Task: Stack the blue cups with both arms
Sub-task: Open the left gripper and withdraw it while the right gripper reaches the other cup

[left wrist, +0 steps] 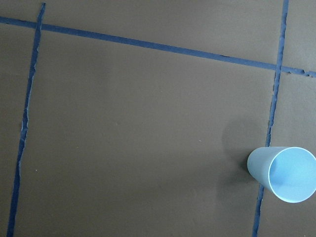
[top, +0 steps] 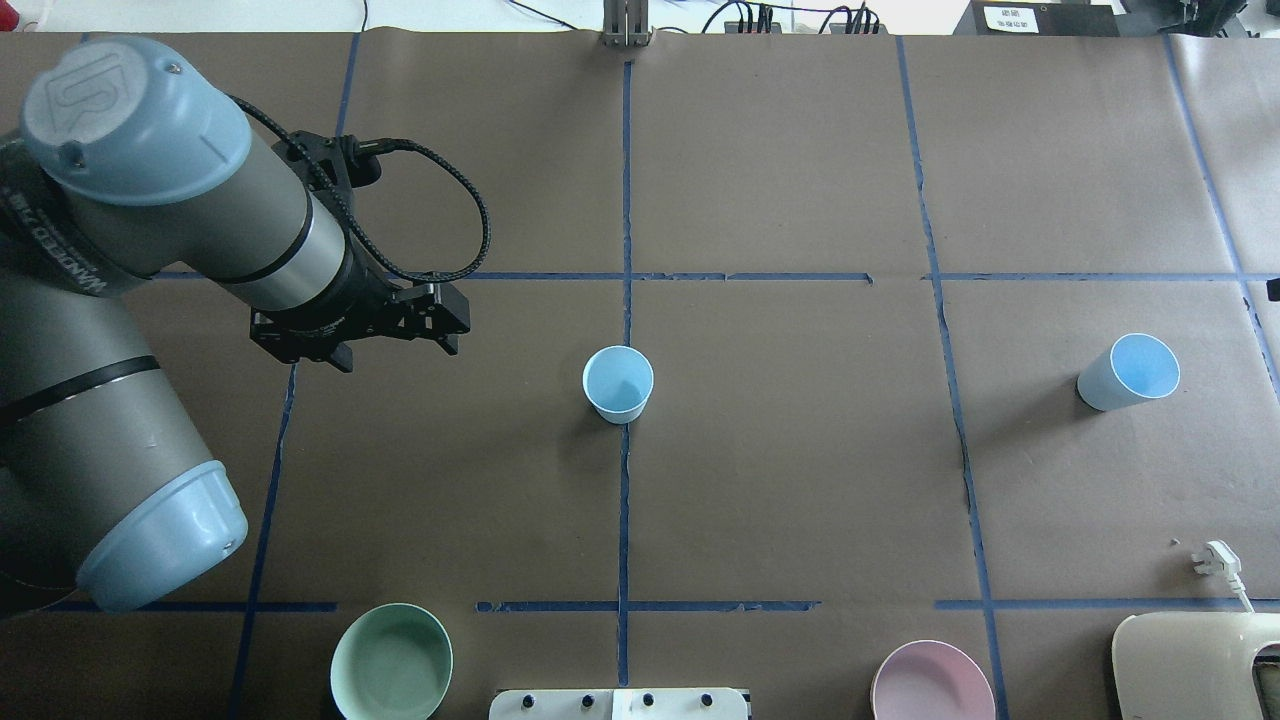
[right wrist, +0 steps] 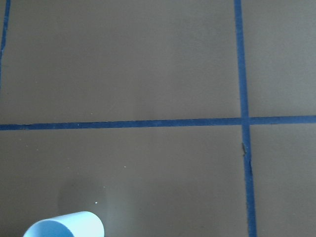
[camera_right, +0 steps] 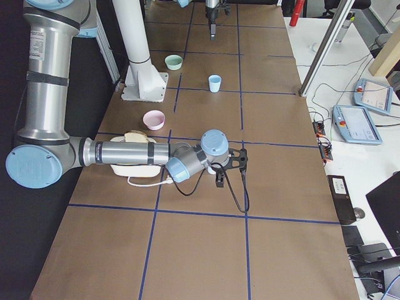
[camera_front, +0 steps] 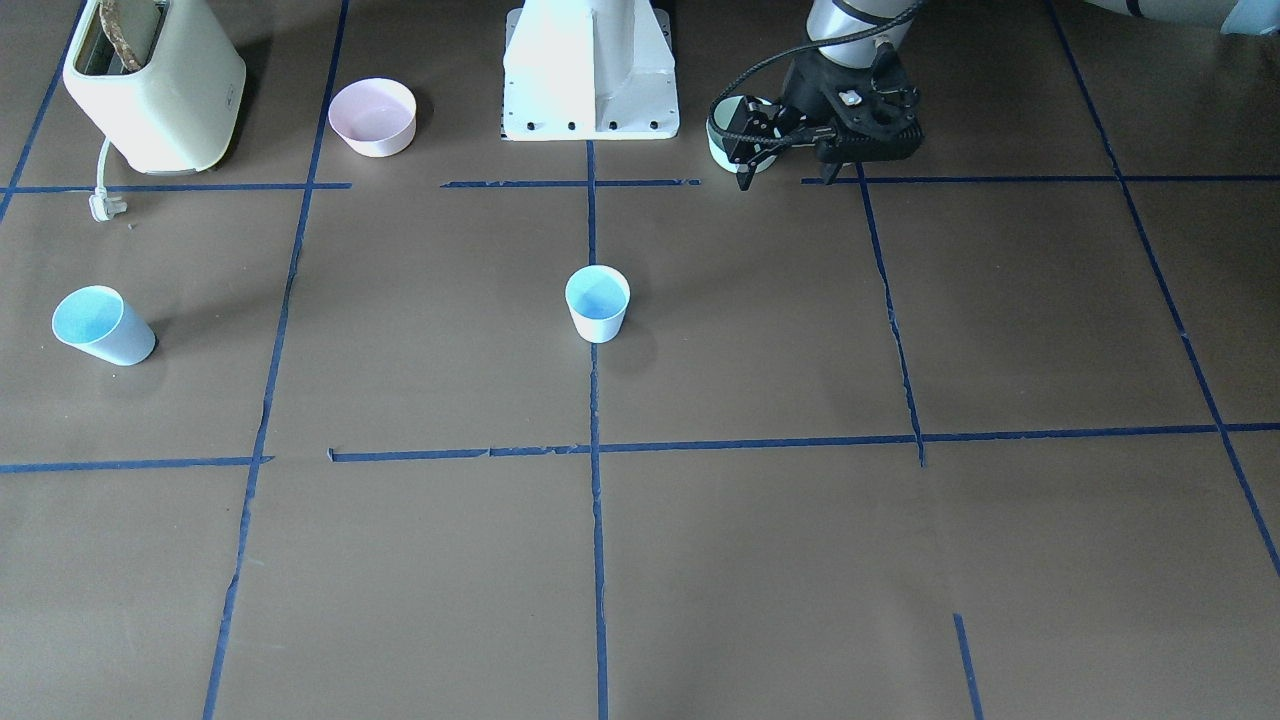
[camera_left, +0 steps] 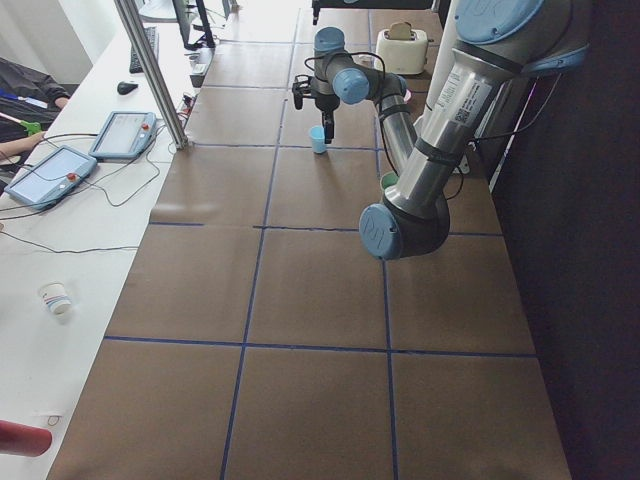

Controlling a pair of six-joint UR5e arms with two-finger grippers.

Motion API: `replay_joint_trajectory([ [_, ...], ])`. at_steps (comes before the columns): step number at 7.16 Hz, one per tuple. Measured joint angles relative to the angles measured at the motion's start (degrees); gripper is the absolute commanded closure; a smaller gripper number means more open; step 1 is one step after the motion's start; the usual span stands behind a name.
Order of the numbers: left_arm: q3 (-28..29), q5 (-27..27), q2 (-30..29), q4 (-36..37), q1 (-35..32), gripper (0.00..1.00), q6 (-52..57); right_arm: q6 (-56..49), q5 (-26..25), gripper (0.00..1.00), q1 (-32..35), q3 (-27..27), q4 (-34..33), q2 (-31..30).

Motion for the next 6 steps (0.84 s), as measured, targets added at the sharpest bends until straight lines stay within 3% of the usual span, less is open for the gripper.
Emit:
replay_joint_trajectory([
  [3,-3.77,0.04,3.84,0.53,-1.26,0.0,2.23,7.17,-6.27,0.0,-9.56,0.66,2.18,-0.47],
  [6,-4.21,0.05,4.56,0.65,-1.4,0.0,2.39,8.89,-8.84,0.0,-13.93,-0.34,2.75,-0.31],
])
